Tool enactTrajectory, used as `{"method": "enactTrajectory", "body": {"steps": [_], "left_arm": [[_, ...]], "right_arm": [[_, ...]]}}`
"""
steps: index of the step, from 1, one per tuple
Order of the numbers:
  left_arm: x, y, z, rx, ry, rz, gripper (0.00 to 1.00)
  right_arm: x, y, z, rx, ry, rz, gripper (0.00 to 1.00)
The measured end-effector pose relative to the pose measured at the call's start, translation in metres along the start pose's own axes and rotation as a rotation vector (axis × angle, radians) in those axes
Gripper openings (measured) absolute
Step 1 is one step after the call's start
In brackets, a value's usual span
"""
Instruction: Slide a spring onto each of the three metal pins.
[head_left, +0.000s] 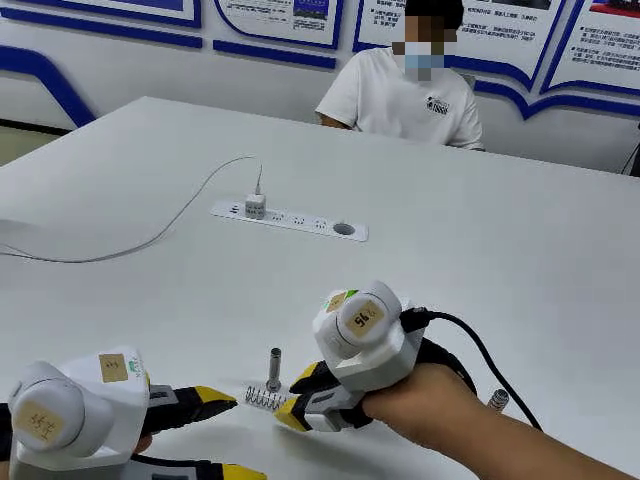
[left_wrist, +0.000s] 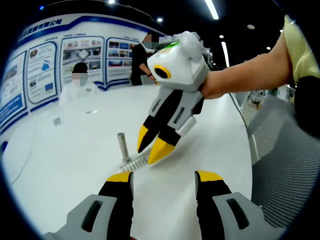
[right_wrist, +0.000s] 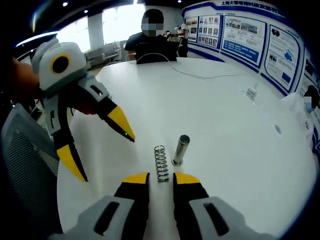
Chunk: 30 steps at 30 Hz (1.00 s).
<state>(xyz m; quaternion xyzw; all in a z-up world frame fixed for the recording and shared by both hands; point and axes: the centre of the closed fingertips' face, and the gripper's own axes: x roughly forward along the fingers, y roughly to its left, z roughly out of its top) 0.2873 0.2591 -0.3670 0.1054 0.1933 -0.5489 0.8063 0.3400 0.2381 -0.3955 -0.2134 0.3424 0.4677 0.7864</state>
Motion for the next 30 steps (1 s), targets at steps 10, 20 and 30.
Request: {"method": "enactTrajectory", "body": {"steps": [10, 20, 30], "left_arm": [[-0.002, 0.002, -0.001, -0.004, 0.000, 0.005, 0.50], [-0.003, 0.005, 0.000, 0.002, 0.003, 0.008, 0.50], [0.000, 0.002, 0.001, 0.012, 0.007, -0.001, 0.49]], "right_arm": [[0.007, -0.001, -0.005, 0.008, 0.014, 0.000, 0.16], [0.006, 0.001, -0.006, 0.018, 0.021, 0.006, 0.12], [-0.009, 0.010, -0.010, -0.004, 0.034, 0.023, 0.12]]}}
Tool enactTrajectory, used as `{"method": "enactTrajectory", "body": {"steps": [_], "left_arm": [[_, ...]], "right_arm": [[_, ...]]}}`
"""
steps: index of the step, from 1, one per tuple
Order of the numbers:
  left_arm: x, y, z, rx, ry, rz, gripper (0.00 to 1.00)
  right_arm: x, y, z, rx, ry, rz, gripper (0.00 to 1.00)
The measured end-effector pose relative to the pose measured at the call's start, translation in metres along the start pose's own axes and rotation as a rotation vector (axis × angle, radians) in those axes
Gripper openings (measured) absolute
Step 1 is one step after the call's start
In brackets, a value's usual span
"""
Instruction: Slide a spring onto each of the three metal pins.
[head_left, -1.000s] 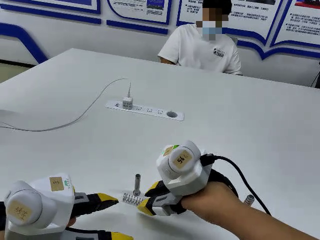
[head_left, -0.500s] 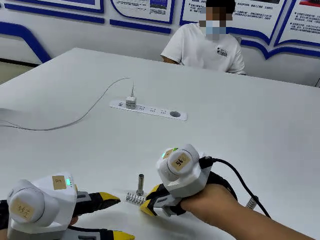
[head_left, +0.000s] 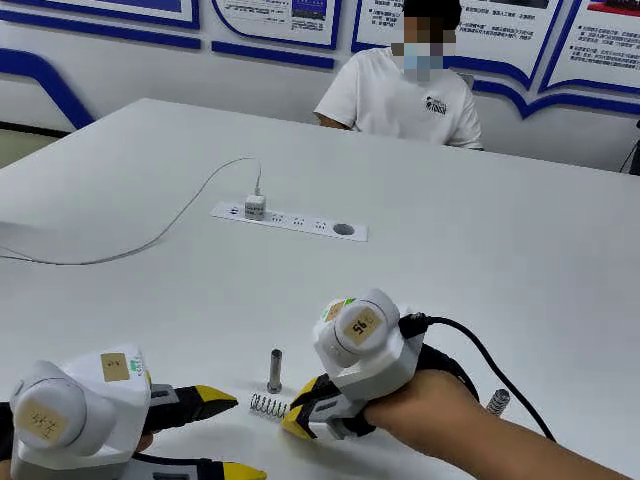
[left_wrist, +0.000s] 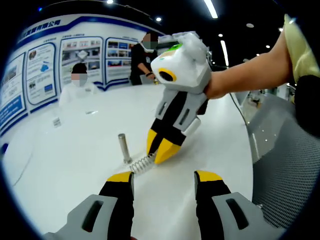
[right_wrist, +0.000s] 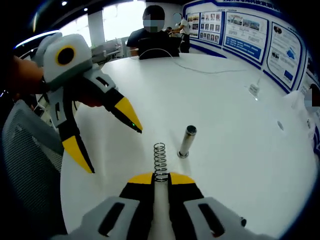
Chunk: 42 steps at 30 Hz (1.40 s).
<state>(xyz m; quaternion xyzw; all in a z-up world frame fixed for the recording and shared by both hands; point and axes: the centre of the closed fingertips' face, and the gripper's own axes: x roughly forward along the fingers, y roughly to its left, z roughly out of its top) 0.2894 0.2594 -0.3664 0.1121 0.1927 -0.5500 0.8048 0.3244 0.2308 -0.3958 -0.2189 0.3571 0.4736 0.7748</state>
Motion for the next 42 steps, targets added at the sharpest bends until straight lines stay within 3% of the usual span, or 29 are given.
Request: {"method": "enactTrajectory", "body": {"steps": [20, 31, 42], "left_arm": [[0.009, -0.014, 0.009, 0.045, -0.006, -0.033, 0.45], [0.011, -0.025, 0.013, 0.112, -0.008, -0.070, 0.30], [0.012, -0.034, 0.012, 0.186, 0.004, -0.105, 0.16]], "right_arm": [[-0.040, 0.035, -0.005, -0.141, 0.040, 0.085, 0.12], [-0.047, 0.050, -0.009, -0.190, 0.071, 0.133, 0.12], [-0.050, 0.055, -0.008, -0.211, 0.087, 0.141, 0.12]]}}
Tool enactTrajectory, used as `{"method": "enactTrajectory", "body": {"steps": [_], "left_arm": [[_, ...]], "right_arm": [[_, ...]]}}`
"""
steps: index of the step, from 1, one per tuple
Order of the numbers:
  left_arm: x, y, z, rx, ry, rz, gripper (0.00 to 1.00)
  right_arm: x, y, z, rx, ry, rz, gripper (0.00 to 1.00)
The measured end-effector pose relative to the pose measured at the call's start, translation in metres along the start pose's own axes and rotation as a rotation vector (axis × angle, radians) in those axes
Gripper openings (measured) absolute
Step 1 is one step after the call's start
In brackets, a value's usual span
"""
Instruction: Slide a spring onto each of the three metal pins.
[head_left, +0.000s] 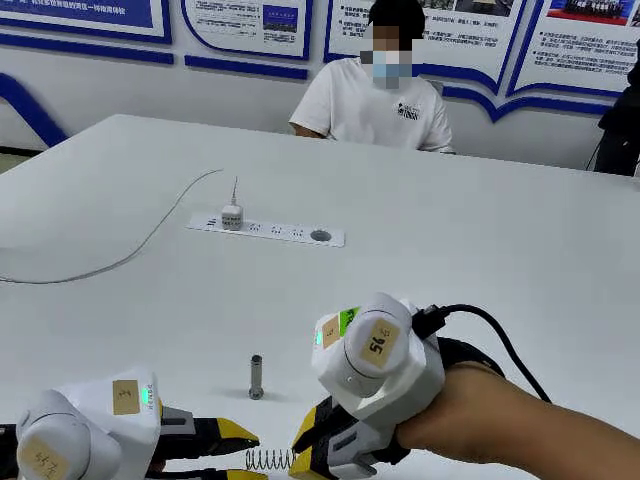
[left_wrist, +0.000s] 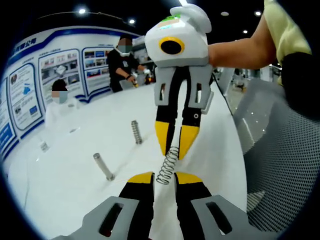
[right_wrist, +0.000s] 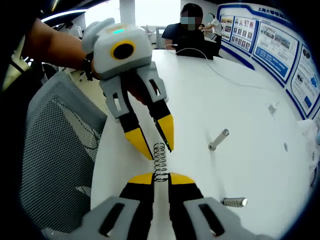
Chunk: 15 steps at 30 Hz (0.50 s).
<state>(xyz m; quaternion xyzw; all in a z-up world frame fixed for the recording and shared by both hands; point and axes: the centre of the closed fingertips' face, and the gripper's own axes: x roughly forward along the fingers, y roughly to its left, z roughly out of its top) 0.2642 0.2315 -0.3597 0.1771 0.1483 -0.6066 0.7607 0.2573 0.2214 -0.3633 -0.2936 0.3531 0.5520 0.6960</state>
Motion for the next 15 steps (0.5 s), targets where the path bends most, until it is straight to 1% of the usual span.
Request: {"method": "enactTrajectory", "body": {"steps": [6, 8, 15], "left_arm": [[0.000, -0.001, 0.000, 0.019, 0.007, -0.005, 0.14], [0.000, 0.000, -0.001, 0.025, 0.012, 0.000, 0.12], [0.000, 0.001, 0.001, 0.024, 0.009, 0.004, 0.12]], "right_arm": [[-0.004, 0.002, 0.003, -0.002, -0.005, -0.002, 0.12], [-0.007, 0.001, 0.006, -0.002, -0.012, -0.004, 0.12], [-0.014, 0.001, 0.020, -0.027, -0.036, -0.018, 0.12]]}}
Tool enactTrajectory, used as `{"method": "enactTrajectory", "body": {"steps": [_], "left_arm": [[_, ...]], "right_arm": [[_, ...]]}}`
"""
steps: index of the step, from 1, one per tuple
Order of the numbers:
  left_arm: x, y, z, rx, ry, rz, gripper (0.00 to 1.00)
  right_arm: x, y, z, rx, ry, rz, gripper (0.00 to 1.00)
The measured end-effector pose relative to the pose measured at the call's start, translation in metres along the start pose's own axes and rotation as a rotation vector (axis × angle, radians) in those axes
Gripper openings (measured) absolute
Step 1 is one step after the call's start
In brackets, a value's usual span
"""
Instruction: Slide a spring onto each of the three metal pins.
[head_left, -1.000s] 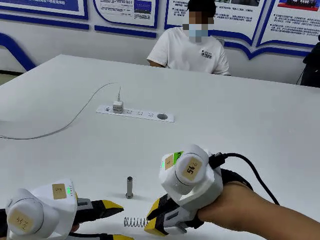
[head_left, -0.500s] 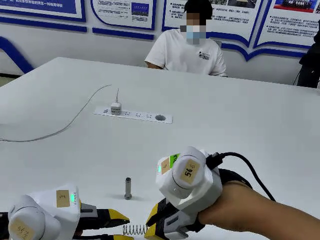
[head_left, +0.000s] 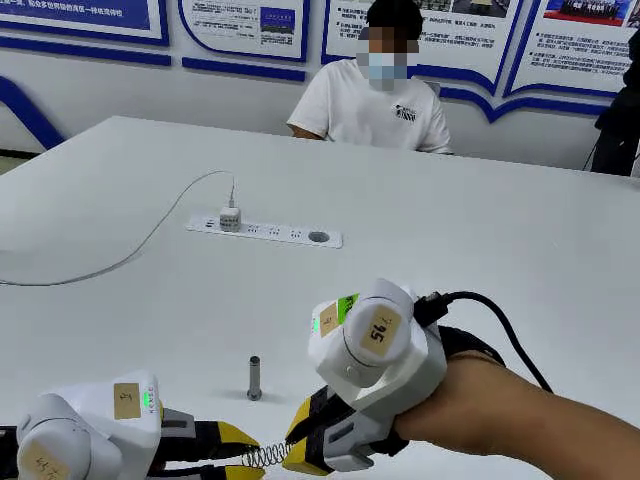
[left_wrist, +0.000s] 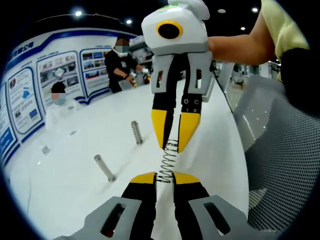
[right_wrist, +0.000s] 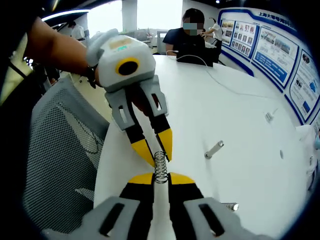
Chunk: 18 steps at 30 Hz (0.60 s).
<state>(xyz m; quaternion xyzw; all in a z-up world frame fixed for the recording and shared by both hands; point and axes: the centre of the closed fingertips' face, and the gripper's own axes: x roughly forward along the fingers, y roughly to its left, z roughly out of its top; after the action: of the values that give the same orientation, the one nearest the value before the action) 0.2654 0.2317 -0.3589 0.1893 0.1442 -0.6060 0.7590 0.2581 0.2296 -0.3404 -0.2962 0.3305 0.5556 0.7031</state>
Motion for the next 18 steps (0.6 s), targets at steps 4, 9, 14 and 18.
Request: {"method": "enactTrajectory", "body": {"steps": [4, 9, 14, 18], "left_arm": [[0.000, 0.000, 0.001, 0.000, 0.000, -0.001, 0.12], [0.001, -0.001, 0.002, 0.002, -0.003, -0.003, 0.12], [0.002, -0.002, 0.004, 0.005, -0.006, -0.006, 0.11], [0.001, -0.003, 0.006, 0.002, -0.011, -0.008, 0.11]], "right_arm": [[-0.003, 0.000, 0.009, -0.015, -0.017, -0.005, 0.12], [-0.005, 0.001, 0.018, -0.035, -0.031, -0.011, 0.12], [-0.005, 0.001, 0.026, -0.045, -0.045, -0.012, 0.12], [-0.006, 0.003, 0.032, -0.056, -0.055, -0.013, 0.12]]}}
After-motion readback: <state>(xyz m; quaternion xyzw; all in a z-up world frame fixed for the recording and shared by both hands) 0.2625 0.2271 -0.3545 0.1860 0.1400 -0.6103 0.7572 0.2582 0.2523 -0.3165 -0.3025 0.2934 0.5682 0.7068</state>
